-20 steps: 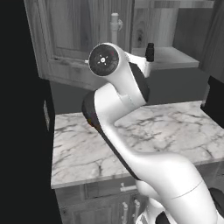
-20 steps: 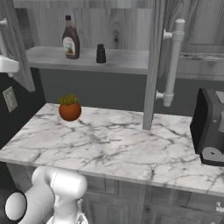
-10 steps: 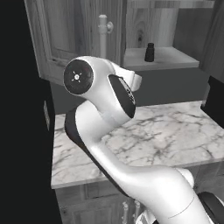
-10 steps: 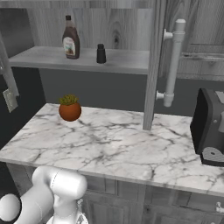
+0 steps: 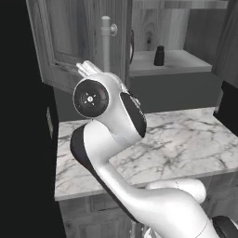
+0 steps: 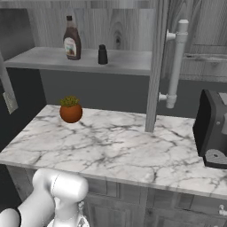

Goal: Move the syrup bottle and shaker from the cabinet to the dining counter.

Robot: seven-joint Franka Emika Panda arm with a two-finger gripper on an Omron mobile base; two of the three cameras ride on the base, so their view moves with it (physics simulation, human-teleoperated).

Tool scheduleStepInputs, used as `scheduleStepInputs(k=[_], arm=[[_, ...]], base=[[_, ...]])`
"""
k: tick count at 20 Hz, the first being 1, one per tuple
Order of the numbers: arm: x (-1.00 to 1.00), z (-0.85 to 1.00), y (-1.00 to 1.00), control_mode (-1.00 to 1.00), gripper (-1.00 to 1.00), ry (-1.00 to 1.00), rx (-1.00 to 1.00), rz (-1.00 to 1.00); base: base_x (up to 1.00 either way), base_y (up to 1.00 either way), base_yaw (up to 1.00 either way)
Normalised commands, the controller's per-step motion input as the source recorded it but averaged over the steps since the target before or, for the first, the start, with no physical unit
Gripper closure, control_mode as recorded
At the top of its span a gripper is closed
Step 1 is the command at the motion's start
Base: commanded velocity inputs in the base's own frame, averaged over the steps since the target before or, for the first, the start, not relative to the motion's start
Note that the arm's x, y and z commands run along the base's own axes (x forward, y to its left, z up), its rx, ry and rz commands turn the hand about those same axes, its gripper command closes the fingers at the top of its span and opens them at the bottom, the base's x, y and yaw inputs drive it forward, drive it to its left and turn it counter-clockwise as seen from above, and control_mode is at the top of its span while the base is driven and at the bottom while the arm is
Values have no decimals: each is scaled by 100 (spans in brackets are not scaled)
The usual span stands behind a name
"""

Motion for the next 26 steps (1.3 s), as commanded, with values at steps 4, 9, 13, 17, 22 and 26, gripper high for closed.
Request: scheduleStepInputs(k=[4,9,13,17,22,26], arm=[[-63,19,-57,-100,-100,-12,43,2],[-49,2,12,-100,-100,-4,5,2],[-25,11,36,-100,-100,0,-6,0],[2,25,49,-100,-100,8,-16,0],[-5,23,34,-100,-100,6,-18,0],[-75,11,-24,-100,-100,-4,5,0]], base=[[0,0,0],[0,0,0],[0,0,0],[0,0,0],[0,0,0],[0,0,0]])
